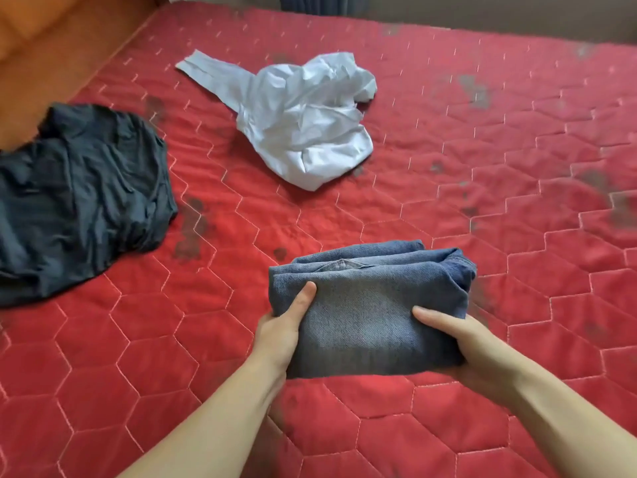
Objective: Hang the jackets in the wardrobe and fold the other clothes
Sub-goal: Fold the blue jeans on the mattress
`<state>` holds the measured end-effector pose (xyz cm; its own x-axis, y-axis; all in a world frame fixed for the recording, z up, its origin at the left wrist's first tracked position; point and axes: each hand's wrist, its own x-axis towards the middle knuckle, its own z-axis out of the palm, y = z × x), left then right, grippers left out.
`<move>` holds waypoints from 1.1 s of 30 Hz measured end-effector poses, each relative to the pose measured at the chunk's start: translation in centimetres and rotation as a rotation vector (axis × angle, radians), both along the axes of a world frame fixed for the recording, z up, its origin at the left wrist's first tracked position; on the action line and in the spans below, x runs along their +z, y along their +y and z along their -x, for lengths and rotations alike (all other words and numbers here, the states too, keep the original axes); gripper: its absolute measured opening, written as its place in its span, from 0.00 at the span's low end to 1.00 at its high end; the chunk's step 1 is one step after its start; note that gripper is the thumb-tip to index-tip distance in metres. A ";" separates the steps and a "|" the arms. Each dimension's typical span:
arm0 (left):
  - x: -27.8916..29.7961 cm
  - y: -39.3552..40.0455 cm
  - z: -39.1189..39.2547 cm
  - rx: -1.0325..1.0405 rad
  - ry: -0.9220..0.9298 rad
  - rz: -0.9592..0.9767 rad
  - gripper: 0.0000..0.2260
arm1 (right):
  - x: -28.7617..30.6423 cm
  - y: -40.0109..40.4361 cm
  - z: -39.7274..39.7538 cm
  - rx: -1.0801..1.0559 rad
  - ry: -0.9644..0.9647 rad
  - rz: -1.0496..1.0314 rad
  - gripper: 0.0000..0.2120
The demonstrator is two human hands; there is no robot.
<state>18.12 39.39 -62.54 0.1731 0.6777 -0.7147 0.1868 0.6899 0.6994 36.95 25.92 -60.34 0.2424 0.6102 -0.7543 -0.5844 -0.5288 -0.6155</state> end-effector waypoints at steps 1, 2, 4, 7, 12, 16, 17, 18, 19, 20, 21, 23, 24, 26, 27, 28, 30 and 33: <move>2.1 0.8 -0.2 -0.004 -0.027 -0.032 0.19 | 2.3 0.6 -0.7 0.022 0.000 -0.021 0.31; 4.4 1.6 -0.4 -0.018 -0.046 -0.060 0.19 | 5.0 1.4 -1.4 0.032 0.001 -0.037 0.30; 9.3 3.2 -0.6 -0.041 -0.066 -0.115 0.20 | 10.7 3.1 -1.9 -0.001 -0.006 -0.066 0.26; 16.9 5.0 -0.6 -0.049 -0.062 -0.229 0.19 | 18.3 5.1 -1.1 -0.123 -0.078 -0.118 0.27; 29.0 6.1 0.7 -0.087 -0.101 -0.373 0.10 | 29.0 6.4 1.2 -0.262 -0.235 -0.219 0.23; 36.2 5.7 1.7 -0.006 -0.123 -0.445 0.14 | 36.1 5.7 2.0 -0.262 -0.361 -0.333 0.08; 37.5 5.1 2.1 0.010 -0.120 -0.452 0.16 | 37.3 5.3 2.0 -0.247 -0.379 -0.349 0.08; 38.4 4.5 2.5 0.019 -0.118 -0.451 0.18 | 38.4 4.7 2.2 -0.225 -0.383 -0.369 0.09; 39.6 3.3 3.1 0.033 -0.110 -0.447 0.20 | 39.3 4.0 2.3 -0.204 -0.392 -0.390 0.10; 40.2 2.3 3.7 0.054 -0.105 -0.461 0.22 | 40.1 3.1 2.7 -0.182 -0.397 -0.401 0.12; 41.2 0.8 4.4 0.085 -0.093 -0.474 0.24 | 40.6 2.0 2.9 -0.147 -0.390 -0.406 0.14; 43.1 -2.8 5.7 0.133 -0.079 -0.488 0.30 | 42.0 -0.7 3.5 -0.070 -0.314 -0.432 0.16; 43.9 -4.8 6.2 0.148 -0.080 -0.502 0.29 | 42.9 -2.2 3.8 -0.018 -0.252 -0.455 0.15; 46.0 -9.2 7.3 0.185 -0.082 -0.522 0.25 | 44.9 -5.3 3.9 0.059 -0.161 -0.490 0.13; 47.1 -11.5 7.8 0.203 -0.084 -0.521 0.23 | 45.8 -6.8 4.0 0.077 -0.121 -0.502 0.14; 48.0 -13.5 8.5 0.211 -0.094 -0.512 0.22 | 46.7 -8.2 4.2 0.096 -0.081 -0.521 0.14; 50.2 -17.1 10.3 0.254 -0.116 -0.524 0.23 | 48.4 -9.6 5.3 0.133 -0.051 -0.595 0.20; 53.3 -20.9 14.7 0.353 -0.101 -0.574 0.25 | 51.4 -10.5 9.0 0.263 -0.094 -0.600 0.31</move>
